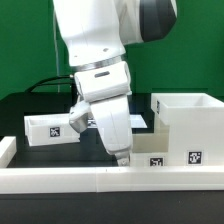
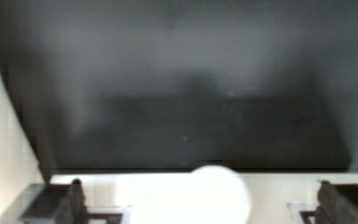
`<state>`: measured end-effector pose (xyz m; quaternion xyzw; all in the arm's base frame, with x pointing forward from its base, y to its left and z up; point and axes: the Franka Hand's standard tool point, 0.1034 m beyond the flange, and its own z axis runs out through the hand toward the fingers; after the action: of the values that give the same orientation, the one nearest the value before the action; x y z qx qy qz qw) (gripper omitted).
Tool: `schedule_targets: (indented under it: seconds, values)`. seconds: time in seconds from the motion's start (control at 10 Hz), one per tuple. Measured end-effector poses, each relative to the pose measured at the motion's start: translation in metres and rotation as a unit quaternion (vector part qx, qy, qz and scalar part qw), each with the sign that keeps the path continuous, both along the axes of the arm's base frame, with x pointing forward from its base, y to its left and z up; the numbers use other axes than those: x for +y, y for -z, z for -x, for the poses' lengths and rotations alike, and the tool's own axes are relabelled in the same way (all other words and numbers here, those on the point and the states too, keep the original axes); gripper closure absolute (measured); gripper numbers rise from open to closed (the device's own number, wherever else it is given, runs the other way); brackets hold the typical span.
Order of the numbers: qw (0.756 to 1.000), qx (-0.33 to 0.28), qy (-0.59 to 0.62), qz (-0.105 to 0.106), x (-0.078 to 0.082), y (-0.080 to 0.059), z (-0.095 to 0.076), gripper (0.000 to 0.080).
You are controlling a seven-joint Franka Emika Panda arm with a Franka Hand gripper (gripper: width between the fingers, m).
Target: Assemble drawer
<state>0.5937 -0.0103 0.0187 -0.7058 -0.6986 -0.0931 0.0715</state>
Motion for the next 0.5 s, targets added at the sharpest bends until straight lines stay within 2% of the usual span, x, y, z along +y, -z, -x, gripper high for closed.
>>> schedule_targets:
  seconds: [0.3,0.5]
  values:
    - [1.000,0.007,0.005,0.008,0.017,-0.002,-0.003,0.0151]
    - [1.000,0.008,0.008,0.008,0.013,-0.001,-0.002,0.0151]
